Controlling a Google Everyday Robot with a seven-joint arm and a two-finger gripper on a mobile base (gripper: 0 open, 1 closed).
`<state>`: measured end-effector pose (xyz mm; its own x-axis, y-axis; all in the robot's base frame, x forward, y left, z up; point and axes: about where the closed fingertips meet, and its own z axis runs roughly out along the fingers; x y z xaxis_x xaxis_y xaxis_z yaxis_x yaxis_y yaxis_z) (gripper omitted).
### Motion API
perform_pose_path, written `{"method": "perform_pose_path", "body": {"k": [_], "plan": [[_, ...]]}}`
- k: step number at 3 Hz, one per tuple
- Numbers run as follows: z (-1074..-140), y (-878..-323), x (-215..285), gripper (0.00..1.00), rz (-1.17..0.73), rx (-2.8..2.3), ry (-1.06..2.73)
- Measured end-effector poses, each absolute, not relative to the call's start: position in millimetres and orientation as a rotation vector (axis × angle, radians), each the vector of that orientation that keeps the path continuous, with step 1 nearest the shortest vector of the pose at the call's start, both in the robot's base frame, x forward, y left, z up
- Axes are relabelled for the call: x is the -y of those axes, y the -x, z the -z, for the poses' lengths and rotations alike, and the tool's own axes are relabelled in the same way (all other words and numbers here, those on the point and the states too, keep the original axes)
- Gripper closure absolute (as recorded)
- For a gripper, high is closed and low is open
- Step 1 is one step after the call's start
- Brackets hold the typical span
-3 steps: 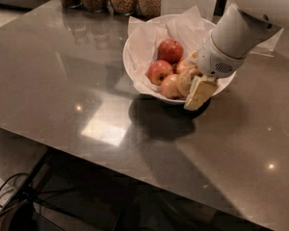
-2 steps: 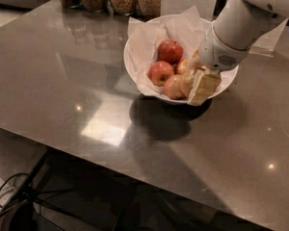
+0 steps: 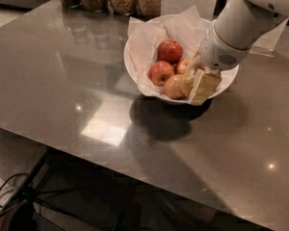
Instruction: Pick apple from white bowl
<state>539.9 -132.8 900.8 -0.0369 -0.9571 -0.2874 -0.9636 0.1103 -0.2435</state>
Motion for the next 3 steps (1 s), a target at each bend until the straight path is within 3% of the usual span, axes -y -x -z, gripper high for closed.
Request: {"method": "perform_pose_path", "body": {"k": [3], "plan": [[-965.3,-578.9,133.2,1.00,-0.074,-1.962,1.833]]}}
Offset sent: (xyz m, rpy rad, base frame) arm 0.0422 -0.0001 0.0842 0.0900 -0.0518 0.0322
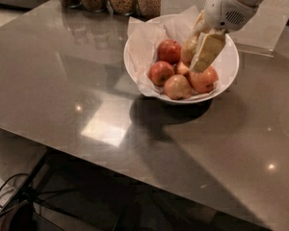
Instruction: Pick apple from white bowl
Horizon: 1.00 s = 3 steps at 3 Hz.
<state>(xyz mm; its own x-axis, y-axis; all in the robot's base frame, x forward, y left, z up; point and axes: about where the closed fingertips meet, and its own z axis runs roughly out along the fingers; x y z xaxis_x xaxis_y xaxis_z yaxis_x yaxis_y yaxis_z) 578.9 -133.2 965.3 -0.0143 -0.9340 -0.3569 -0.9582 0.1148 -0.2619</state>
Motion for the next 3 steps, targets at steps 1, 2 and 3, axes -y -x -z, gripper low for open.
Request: {"method": "perform_pose_path", "body": {"k": [1,2,3], "plan": [[-996.3,-597.5,141.5,1.00,-0.074,-1.960,1.762],[-1031.4,-605.2,147.8,1.00,-0.029,-1.942,1.701],[-1031.4,-605.2,147.8,1.00,-0.029,-1.942,1.701]]}}
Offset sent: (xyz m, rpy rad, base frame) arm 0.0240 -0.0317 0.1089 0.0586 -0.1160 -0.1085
